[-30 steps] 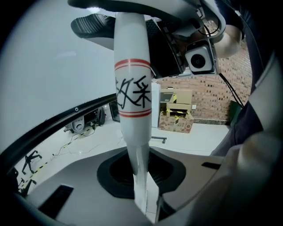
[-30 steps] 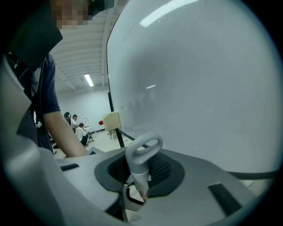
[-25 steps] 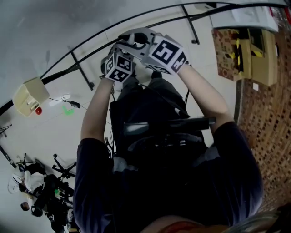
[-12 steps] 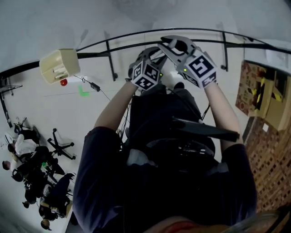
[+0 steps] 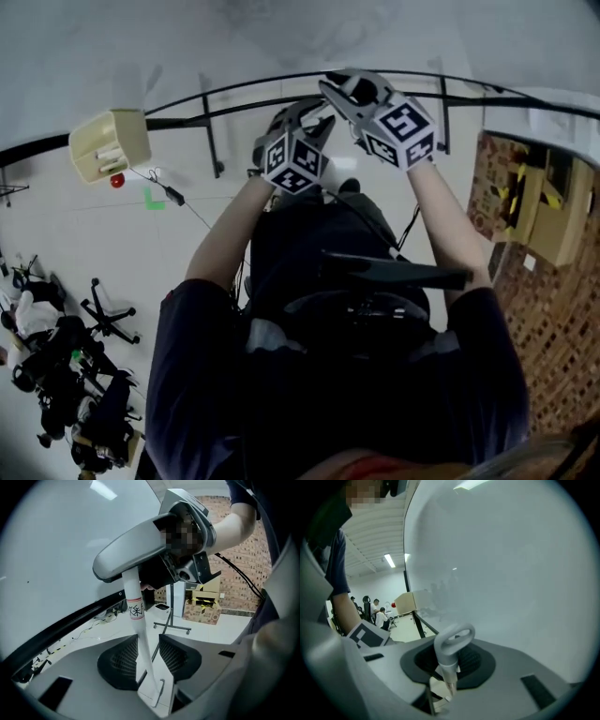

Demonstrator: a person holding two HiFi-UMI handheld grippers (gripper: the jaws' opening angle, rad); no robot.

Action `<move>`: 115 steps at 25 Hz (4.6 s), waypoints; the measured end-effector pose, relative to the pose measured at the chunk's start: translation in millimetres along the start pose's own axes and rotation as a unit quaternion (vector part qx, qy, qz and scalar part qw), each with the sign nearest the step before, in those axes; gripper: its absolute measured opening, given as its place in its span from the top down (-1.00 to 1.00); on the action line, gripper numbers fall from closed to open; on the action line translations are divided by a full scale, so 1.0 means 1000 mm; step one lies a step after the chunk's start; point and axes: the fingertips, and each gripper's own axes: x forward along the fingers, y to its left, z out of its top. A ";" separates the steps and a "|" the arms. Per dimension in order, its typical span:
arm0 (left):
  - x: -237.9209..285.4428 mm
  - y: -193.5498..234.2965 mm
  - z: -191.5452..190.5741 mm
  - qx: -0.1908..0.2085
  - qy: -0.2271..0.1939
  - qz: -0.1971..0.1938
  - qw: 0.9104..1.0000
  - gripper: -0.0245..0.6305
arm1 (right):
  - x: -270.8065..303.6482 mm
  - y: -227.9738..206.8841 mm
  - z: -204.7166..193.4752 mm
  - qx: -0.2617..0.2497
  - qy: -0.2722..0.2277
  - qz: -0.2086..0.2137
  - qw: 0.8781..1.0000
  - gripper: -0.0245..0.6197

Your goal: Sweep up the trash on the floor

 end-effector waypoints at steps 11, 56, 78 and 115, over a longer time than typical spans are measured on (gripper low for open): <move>0.023 0.025 0.006 -0.021 0.024 0.037 0.999 0.52 | 0.007 0.001 0.007 -0.021 0.009 0.025 0.999 0.64; -0.018 0.014 0.045 -0.062 -0.053 -0.026 0.996 0.49 | -0.116 -0.006 -0.060 0.149 -0.005 -0.118 0.982 0.52; -0.150 -0.349 0.240 0.185 -0.191 -0.258 0.929 0.93 | -0.465 0.204 -0.123 0.160 -0.220 -0.353 0.895 0.55; -0.452 0.060 -0.065 0.082 -0.105 -0.198 0.971 0.93 | -0.053 0.428 0.050 0.141 -0.140 -0.293 0.935 0.91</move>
